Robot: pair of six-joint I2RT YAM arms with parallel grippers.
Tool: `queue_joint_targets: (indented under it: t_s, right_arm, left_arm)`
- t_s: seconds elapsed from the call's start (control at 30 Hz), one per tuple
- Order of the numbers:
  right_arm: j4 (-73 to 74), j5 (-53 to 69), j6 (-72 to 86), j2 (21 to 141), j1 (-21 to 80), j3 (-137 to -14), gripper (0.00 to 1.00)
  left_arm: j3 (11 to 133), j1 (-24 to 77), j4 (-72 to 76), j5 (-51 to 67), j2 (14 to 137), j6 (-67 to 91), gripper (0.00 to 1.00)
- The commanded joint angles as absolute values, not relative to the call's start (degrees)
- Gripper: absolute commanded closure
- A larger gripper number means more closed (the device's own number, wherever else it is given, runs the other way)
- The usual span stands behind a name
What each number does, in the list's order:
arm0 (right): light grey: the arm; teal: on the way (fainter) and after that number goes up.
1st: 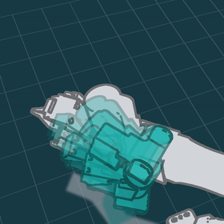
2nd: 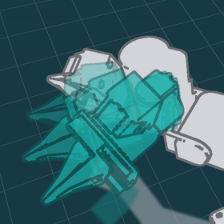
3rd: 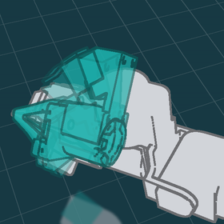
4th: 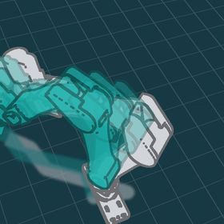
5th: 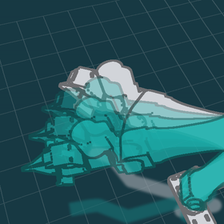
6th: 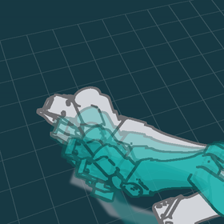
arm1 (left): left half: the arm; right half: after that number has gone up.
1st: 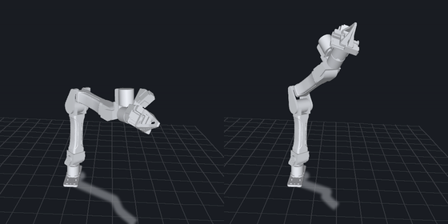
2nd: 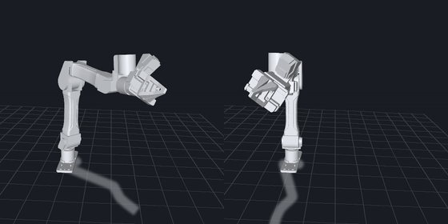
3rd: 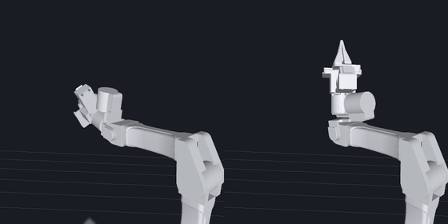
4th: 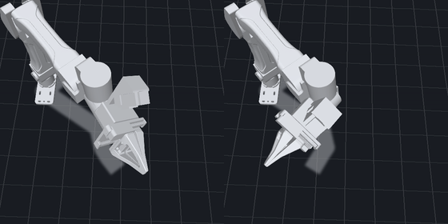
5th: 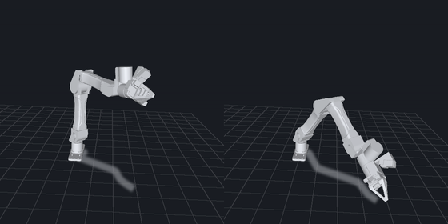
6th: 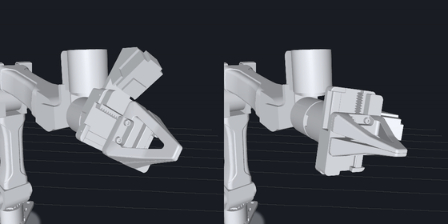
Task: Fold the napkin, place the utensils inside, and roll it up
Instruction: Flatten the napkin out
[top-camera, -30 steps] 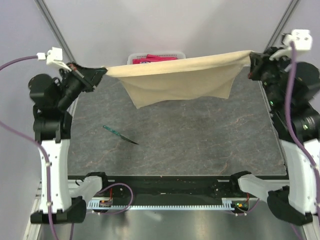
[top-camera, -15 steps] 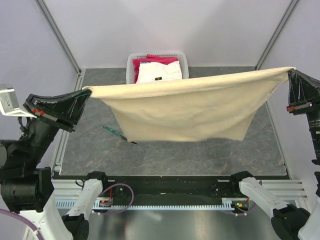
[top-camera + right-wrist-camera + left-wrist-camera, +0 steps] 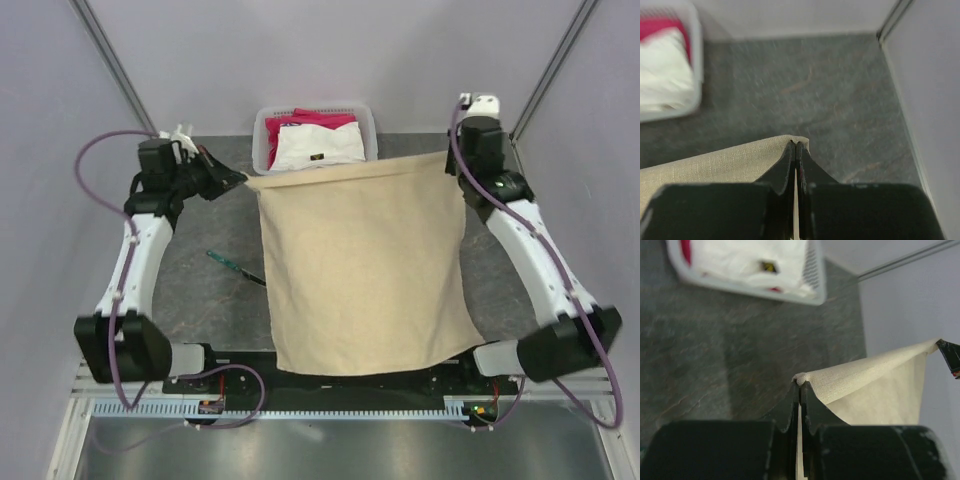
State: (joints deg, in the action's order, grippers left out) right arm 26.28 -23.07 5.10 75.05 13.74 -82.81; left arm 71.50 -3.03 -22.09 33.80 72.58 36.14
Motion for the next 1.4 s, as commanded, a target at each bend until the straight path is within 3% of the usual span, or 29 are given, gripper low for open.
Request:
queue_joint_targets:
  t_s: [0.0,0.03,0.07,0.1,0.2,0.23,0.33,0.37,0.57,0.7,0.8,0.93,1.1,1.37]
  right_arm:
    - [16.1,-23.74,3.6,84.44,10.73,-79.98,1.0]
    - [15.21,-22.08,3.69,87.25,10.11,-80.94,1.0]
    - [13.9,-21.1,3.52,92.93,9.76,-81.82,1.0]
    - [13.54,-19.61,3.34,96.12,9.58,-83.13,1.0]
    - [14.76,-14.08,2.46,107.38,9.32,-90.59,0.54]
    - [16.24,-11.37,2.29,109.49,9.32,-94.44,0.31]
    - [18.63,-9.06,2.55,114.17,9.23,-98.78,0.23]
    - [18.63,-8.7,2.9,113.56,9.32,-98.61,0.22]
    - [19.69,-5.63,6.5,104.69,9.32,-90.37,0.21]
    - [19.69,4.52,10.45,96.7,9.67,-79.91,0.21]
    - [19.25,6.68,11.34,90.63,13.7,-71.83,0.23]
    - [18.73,5.97,12.82,84.39,26.41,-63.39,0.23]
    - [11.35,7.3,20.29,83.23,36.64,-55.56,0.24]
    - [4.4,2.65,22.24,95.26,44.3,-57.91,0.23]
  left_arm:
    - [71.01,-2.99,-17.49,33.83,83.64,33.05,0.92]
    - [71.54,-2.99,-17.49,35.14,86.28,32.26,0.86]
    - [72.59,-2.9,-17.49,35.59,91.53,31.99,0.66]
    - [73.29,-2.99,-17.49,35.77,93.67,31.73,0.57]
    - [75.84,-2.37,-17.67,34.9,98.42,31.29,0.31]
    - [76.37,-2.03,-17.84,34.72,98.79,31.38,0.15]
    - [78.66,-0.97,-19.94,32.36,97.56,29.89,0.09]
    - [79.45,-0.71,-20.56,31.73,97.04,29.36,0.01]
    - [79.89,-0.7,-26.1,30.94,89.57,25.32,0.0]
    - [79.63,-0.7,-30.22,30.85,84.65,20.5,0.0]
    - [78.23,-0.62,-33.22,27.7,80.17,16.98,0.0]
    - [68.33,-0.62,-28.84,21.02,72.96,16.7,0.0]
    - [64.95,-0.7,-26.46,23.55,68.83,17.66,0.0]
    - [64.42,-0.7,-26.19,24.52,67.85,17.49,0.0]
